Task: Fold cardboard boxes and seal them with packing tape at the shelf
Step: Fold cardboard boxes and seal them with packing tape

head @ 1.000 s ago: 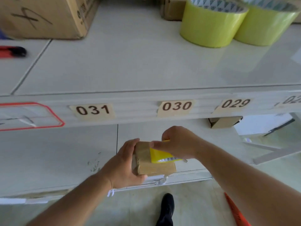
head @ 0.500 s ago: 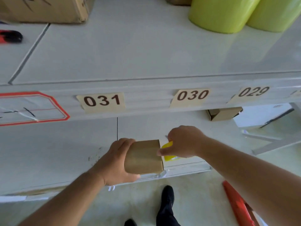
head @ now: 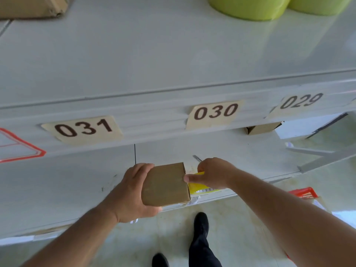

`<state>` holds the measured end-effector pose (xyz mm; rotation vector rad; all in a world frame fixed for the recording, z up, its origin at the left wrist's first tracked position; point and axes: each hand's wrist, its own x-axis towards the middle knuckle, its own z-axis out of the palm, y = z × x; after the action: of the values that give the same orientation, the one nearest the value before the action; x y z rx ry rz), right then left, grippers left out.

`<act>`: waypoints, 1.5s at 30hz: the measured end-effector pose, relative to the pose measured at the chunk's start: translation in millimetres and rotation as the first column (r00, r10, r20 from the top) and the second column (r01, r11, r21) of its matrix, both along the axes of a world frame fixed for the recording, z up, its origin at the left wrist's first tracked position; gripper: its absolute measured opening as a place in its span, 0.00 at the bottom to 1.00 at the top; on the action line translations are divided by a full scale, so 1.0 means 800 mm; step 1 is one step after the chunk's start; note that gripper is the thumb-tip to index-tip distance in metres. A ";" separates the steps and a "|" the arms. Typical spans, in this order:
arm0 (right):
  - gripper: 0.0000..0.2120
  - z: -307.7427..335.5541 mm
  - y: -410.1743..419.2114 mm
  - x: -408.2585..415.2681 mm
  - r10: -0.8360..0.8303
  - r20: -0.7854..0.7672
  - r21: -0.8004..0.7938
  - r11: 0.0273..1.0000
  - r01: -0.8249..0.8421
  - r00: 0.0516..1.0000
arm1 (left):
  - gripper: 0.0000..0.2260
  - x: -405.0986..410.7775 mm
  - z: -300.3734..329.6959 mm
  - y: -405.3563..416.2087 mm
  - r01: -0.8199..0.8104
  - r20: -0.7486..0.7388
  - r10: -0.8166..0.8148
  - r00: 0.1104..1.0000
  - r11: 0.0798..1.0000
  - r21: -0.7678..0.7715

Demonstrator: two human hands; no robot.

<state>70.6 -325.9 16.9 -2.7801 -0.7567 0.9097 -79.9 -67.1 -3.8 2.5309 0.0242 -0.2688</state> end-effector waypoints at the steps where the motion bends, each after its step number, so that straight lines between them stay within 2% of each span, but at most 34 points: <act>1: 0.38 -0.002 -0.001 0.001 -0.003 -0.019 0.001 1.000 0.003 1.000 | 0.52 0.001 0.002 0.000 0.000 0.000 0.000 1.000 0.999 0.045; 3: 0.38 -0.003 -0.001 0.005 -0.004 -0.031 -0.005 1.000 0.004 1.000 | 0.54 0.009 0.010 -0.010 0.070 0.046 -0.084 0.995 0.966 0.247; 5: 0.38 0.001 0.001 0.008 0.001 -0.003 -0.008 1.000 -0.001 1.000 | 0.56 0.030 0.019 -0.039 0.175 0.028 -0.204 0.979 0.894 0.414; 7: 0.38 0.004 0.005 0.009 0.007 0.013 -0.016 1.000 -0.006 1.000 | 0.55 0.055 0.021 -0.076 0.238 -0.016 -0.260 0.965 0.857 0.457; 9: 0.38 0.010 0.006 0.011 0.008 0.026 -0.040 0.999 -0.007 1.000 | 0.52 0.074 0.023 -0.097 0.249 0.000 -0.281 0.960 0.850 0.465; 11: 0.39 0.030 0.003 0.016 -0.017 0.059 -0.040 0.999 0.020 0.998 | 0.50 0.082 0.026 -0.092 0.240 0.058 -0.277 0.959 0.903 0.357; 13: 0.40 0.062 -0.003 0.024 -0.035 0.105 0.014 0.999 0.034 0.994 | 0.48 0.078 0.026 -0.074 0.215 0.164 -0.235 0.958 0.968 0.128; 15: 0.37 0.092 -0.004 0.028 -0.052 0.097 0.109 0.993 0.041 0.994 | 0.46 0.066 0.015 -0.057 0.170 0.277 -0.141 0.951 0.982 -0.084; 17: 0.30 0.103 0.005 0.021 -0.041 0.046 0.173 0.984 0.033 0.998 | 0.46 0.049 -0.007 -0.042 0.090 0.281 -0.022 0.959 0.969 -0.230; 18: 0.27 0.102 0.016 0.014 -0.021 0.029 0.173 0.985 0.016 0.999 | 0.46 0.039 -0.018 -0.033 0.050 0.262 0.018 0.965 0.966 -0.252; 21: 0.25 0.088 0.057 -0.010 -0.003 0.021 0.183 0.983 -0.001 1.000 | 0.47 0.010 -0.038 -0.002 -0.031 0.184 0.066 0.981 0.982 -0.187; 25: 0.29 0.082 0.114 -0.042 0.085 0.073 0.165 0.982 -0.096 0.994 | 0.51 -0.014 -0.042 0.028 -0.061 0.077 0.065 0.995 0.997 -0.051; 29: 0.25 0.065 0.162 -0.068 0.200 0.165 0.075 0.974 -0.214 0.966 | 0.45 -0.005 -0.039 0.033 -0.055 -0.070 0.048 0.996 0.993 -0.101; 31: 0.22 0.057 0.179 -0.070 0.207 0.151 0.044 0.975 -0.216 0.967 | 0.46 -0.004 -0.045 0.036 -0.074 -0.136 0.060 0.989 0.993 -0.097; 33: 0.23 0.061 0.187 -0.064 0.204 0.121 0.042 0.977 -0.210 0.971 | 0.47 -0.004 -0.055 0.039 -0.084 -0.123 0.069 0.990 0.989 -0.120; 35: 0.28 0.067 0.173 -0.050 0.194 0.072 0.031 0.980 -0.196 0.978 | 0.48 -0.006 -0.060 0.041 -0.077 -0.117 0.061 0.991 0.988 -0.134; 37: 0.30 0.066 0.129 -0.025 0.236 0.092 -0.061 0.971 -0.231 0.968 | 0.53 -0.006 -0.065 0.043 -0.039 -0.095 0.029 0.995 0.994 -0.103; 39: 0.34 0.059 0.074 0.006 0.193 0.118 -0.159 0.972 -0.174 0.974 | 0.54 -0.005 -0.067 0.037 -0.024 -0.099 0.015 0.995 0.996 -0.090; 41: 0.39 0.050 0.048 0.024 0.142 0.120 -0.143 0.982 -0.125 0.983 | 0.54 -0.004 -0.069 0.032 -0.037 -0.092 0.027 0.995 0.994 -0.107; 43: 0.39 0.045 0.037 0.030 0.142 0.106 -0.128 0.984 -0.128 0.984 | 0.54 -0.003 -0.071 0.028 -0.026 -0.096 0.015 0.995 0.993 -0.112; 45: 0.37 0.053 0.024 0.035 0.164 0.143 -0.183 0.974 -0.137 0.976 | 0.54 -0.006 -0.069 0.029 -0.021 -0.101 0.010 0.995 0.993 -0.112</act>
<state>98.3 -306.4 59.1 -3.0091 -0.9685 0.8236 -84.3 -44.3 -58.8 2.4018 0.0660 -0.3807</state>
